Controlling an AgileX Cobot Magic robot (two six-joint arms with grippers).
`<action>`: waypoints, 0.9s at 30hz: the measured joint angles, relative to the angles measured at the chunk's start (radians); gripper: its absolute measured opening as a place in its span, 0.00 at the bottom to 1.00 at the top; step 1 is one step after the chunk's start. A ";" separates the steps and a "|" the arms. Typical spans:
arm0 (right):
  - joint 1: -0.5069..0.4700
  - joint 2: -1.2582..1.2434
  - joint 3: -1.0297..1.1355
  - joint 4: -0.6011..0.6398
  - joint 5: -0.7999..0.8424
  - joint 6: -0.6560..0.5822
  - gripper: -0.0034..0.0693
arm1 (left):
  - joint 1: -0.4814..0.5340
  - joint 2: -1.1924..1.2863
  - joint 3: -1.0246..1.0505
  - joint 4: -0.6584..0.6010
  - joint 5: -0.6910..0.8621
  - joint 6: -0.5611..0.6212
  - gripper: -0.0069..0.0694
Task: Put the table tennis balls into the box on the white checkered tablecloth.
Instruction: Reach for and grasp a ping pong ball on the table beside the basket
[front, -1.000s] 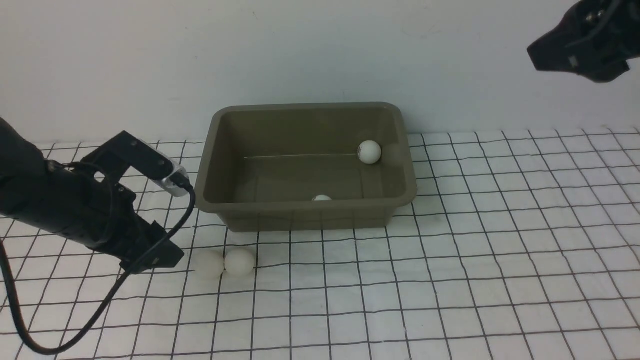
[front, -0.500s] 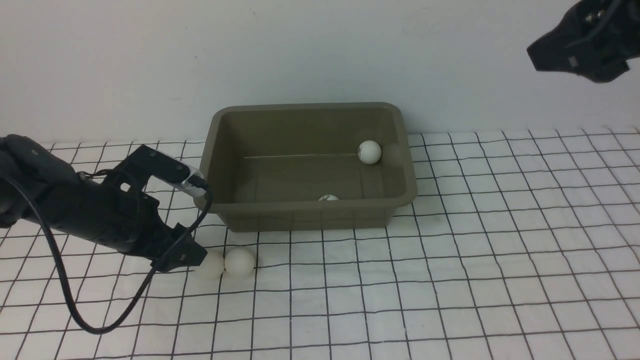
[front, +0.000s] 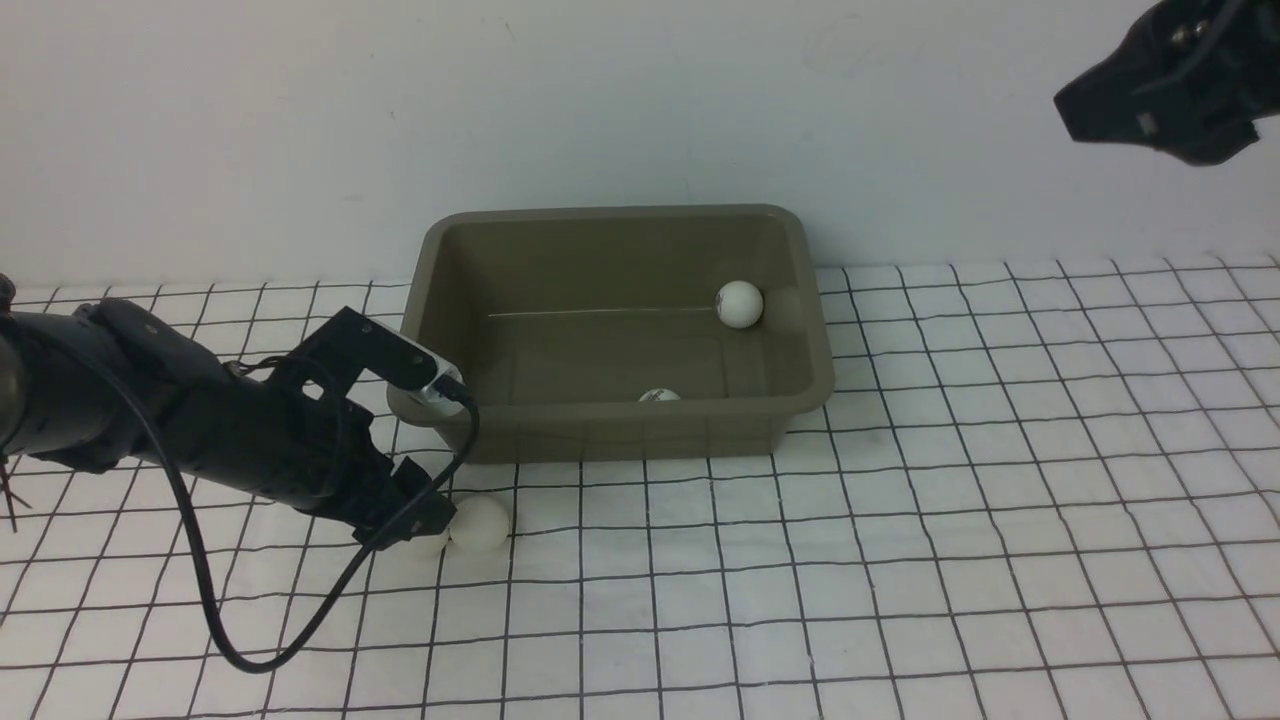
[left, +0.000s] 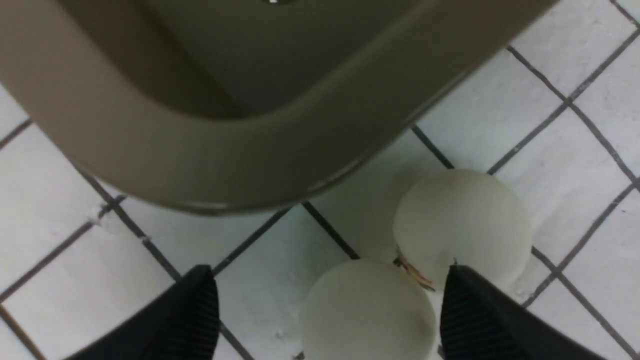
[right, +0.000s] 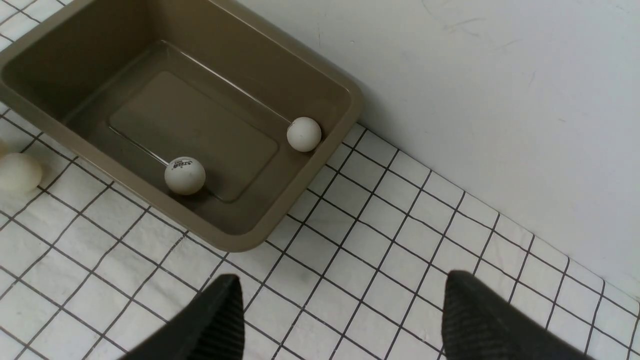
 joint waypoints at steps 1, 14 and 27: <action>0.000 0.000 0.000 0.000 0.000 0.000 0.71 | 0.000 0.000 0.000 0.000 0.000 0.000 0.79; 0.000 0.000 0.000 0.000 0.000 -0.001 0.71 | 0.000 0.013 0.000 0.001 -0.001 0.003 0.77; 0.000 0.000 0.000 0.000 0.000 -0.004 0.71 | 0.000 0.019 0.000 0.008 0.028 -0.021 0.54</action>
